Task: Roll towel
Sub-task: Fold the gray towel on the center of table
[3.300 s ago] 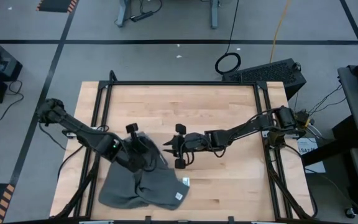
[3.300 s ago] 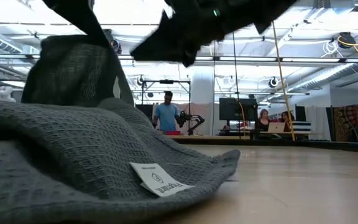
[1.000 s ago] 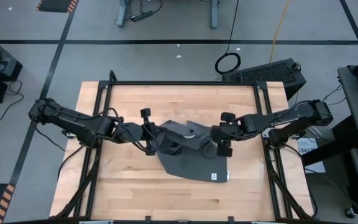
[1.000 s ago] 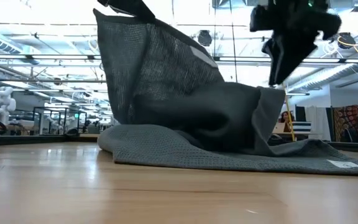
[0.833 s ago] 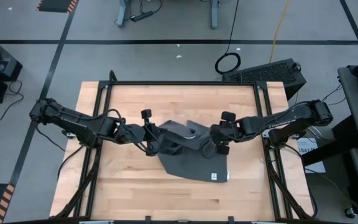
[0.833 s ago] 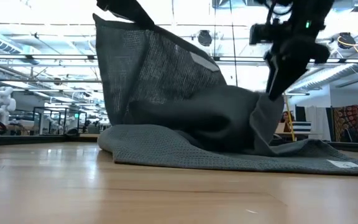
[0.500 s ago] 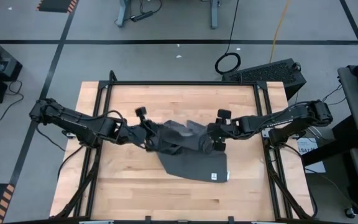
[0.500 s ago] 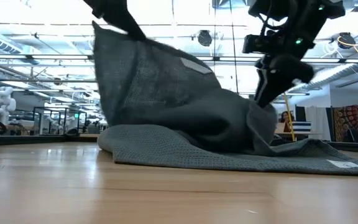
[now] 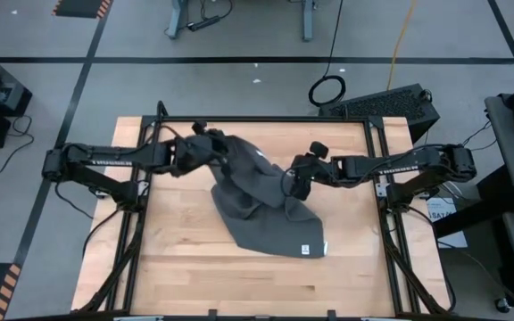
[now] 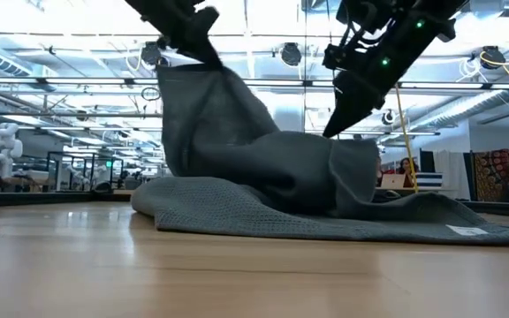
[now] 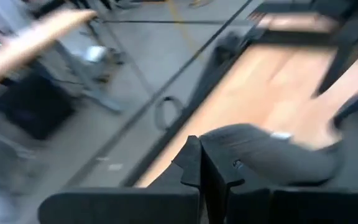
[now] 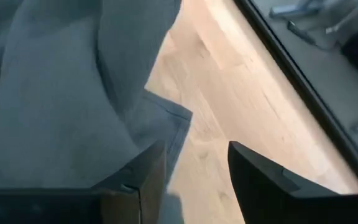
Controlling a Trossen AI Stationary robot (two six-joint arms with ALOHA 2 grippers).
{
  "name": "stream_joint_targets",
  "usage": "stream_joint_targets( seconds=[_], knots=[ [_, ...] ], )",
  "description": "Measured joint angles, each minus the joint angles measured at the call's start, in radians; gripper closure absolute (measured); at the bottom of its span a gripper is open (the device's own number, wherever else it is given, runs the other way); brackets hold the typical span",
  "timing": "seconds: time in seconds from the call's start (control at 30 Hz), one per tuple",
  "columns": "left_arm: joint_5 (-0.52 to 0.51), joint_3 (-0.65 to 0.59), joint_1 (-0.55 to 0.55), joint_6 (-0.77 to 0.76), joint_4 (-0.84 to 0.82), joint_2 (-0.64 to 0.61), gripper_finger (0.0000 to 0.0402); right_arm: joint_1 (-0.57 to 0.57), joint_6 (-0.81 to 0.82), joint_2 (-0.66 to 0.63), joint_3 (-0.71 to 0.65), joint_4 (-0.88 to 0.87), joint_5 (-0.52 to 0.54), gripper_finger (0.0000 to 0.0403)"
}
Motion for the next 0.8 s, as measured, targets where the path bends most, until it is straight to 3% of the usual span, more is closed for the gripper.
stream_joint_targets(
  seconds=[0.2, 0.3, 0.47, 0.6, 0.8],
  knots=[
    [0.237, 0.000, 0.009, -0.076, 0.052, 0.000, 0.0401, 0.009, 0.088, 0.000, 0.000, 0.044, -0.013, 0.0238],
    [0.329, 0.000, 0.010, -0.138, 0.058, 0.000, 0.0401, 0.020, 0.100, -0.021, 0.000, 0.077, -0.088, 0.0238],
    [0.409, 0.011, 0.002, -0.223, 0.065, 0.000, 0.0401, 0.012, 0.163, -0.110, 0.036, 0.118, -0.346, 0.0238],
    [0.429, 0.041, -0.019, -0.229, 0.073, -0.002, 0.0401, -0.004, 0.117, -0.180, 0.108, 0.100, -0.502, 0.0234],
    [0.468, 0.066, -0.035, -0.303, 0.070, -0.001, 0.0401, -0.048, 0.023, -0.218, 0.257, -0.098, -0.522, 0.0186]
  ],
)
